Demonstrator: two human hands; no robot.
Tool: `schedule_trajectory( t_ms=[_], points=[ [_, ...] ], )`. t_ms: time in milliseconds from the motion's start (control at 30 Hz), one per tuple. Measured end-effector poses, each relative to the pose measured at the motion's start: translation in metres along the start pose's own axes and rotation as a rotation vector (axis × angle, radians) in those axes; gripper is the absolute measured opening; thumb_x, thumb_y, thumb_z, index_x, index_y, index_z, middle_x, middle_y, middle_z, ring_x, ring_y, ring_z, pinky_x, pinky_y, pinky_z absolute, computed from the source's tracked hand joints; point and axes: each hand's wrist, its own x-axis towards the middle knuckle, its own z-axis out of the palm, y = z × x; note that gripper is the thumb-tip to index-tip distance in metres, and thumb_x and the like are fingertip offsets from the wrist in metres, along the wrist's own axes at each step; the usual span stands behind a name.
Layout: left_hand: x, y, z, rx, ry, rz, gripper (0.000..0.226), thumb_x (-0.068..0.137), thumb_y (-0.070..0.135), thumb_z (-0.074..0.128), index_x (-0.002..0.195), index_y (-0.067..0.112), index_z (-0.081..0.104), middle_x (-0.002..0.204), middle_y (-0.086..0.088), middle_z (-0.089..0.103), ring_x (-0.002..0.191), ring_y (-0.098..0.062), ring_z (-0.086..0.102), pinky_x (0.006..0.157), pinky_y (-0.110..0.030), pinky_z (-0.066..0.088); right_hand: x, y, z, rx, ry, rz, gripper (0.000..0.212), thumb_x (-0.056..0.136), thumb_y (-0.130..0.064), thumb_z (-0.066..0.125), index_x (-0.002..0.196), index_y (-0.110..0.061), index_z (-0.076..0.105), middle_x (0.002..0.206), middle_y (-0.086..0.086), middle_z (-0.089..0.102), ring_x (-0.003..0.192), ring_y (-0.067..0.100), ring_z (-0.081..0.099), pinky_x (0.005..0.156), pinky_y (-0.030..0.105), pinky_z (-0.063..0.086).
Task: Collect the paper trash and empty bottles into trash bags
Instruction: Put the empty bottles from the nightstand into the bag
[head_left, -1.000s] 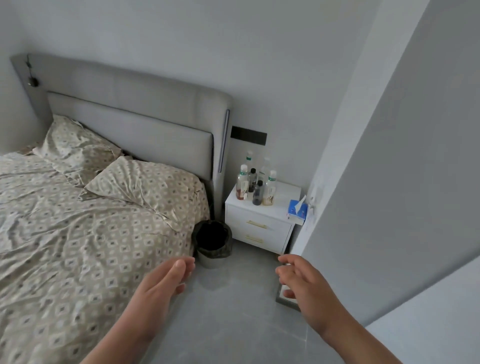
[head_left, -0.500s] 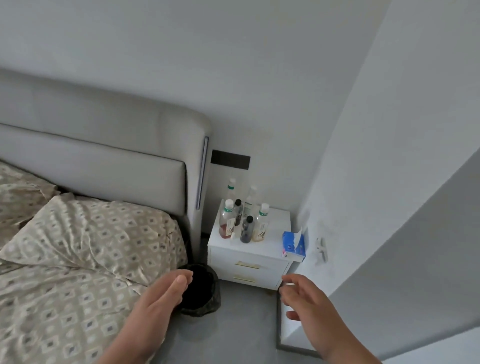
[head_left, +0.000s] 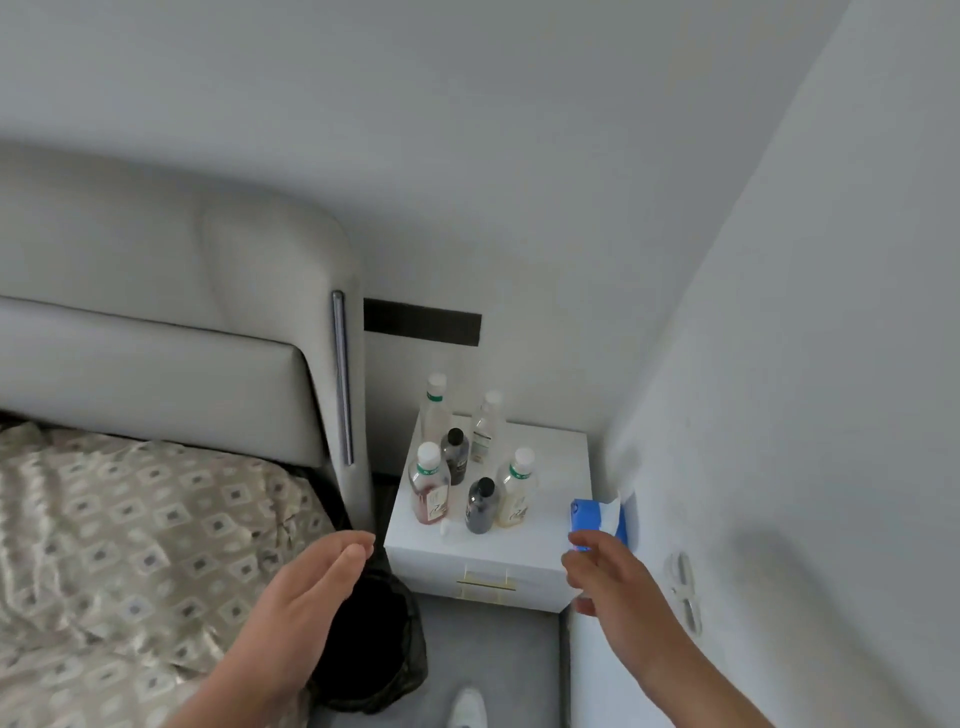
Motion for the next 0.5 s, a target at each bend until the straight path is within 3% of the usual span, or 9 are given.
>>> schedule_trajectory(
  t_ms=[100,200,367,433,500],
  points=[
    [0.056,0.011,0.019,0.050,0.000,-0.022,0.013,0.082,0.048,0.057,0.086,0.047,0.069,0.095,0.019,0.070,0.094,0.003,0.061,0.093,-0.034,0.045,0.064,-0.016,-0.002,0.009,0.002,0.023,0.027,0.085,-0.032,0.059,0.112,-0.030,0.059,0.090,-0.007,0.060,0.087,0.014,0.059,0.093,0.040,0.049],
    [0.112,0.013,0.032,0.133,-0.002,-0.059,0.017,0.094,0.024,0.055,0.092,0.040,0.060,0.097,0.015,0.068,0.096,0.002,0.059,0.090,-0.028,0.043,0.125,-0.026,-0.001,-0.055,0.021,0.022,0.038,0.084,-0.035,0.060,0.121,-0.026,0.054,0.098,-0.008,0.060,0.093,0.016,0.060,0.083,0.031,0.045],
    [0.194,0.005,0.053,0.290,-0.059,-0.078,0.030,0.090,0.021,0.060,0.077,0.046,0.050,0.068,0.037,0.061,0.082,0.006,0.057,0.074,-0.016,0.040,0.207,-0.015,0.010,-0.259,0.067,0.002,0.046,0.089,-0.033,0.061,0.133,-0.024,0.047,0.121,-0.005,0.055,0.107,0.012,0.053,0.084,0.025,0.039],
    [0.221,-0.005,0.061,0.357,-0.074,-0.095,0.032,0.087,0.023,0.064,0.078,0.048,0.047,0.074,0.037,0.055,0.095,0.000,0.055,0.081,-0.020,0.037,0.232,-0.001,0.019,-0.338,0.058,-0.002,0.051,0.089,-0.033,0.062,0.135,-0.022,0.045,0.130,-0.002,0.054,0.113,0.015,0.052,0.089,0.028,0.041],
    [0.244,-0.019,0.068,0.410,-0.072,-0.118,0.025,0.085,0.025,0.067,0.096,0.044,0.053,0.085,0.036,0.044,0.104,-0.002,0.053,0.083,-0.020,0.036,0.252,0.012,0.027,-0.433,0.051,-0.029,0.054,0.088,-0.032,0.061,0.138,-0.021,0.043,0.137,0.000,0.051,0.123,0.018,0.049,0.097,0.029,0.040]
  ],
)
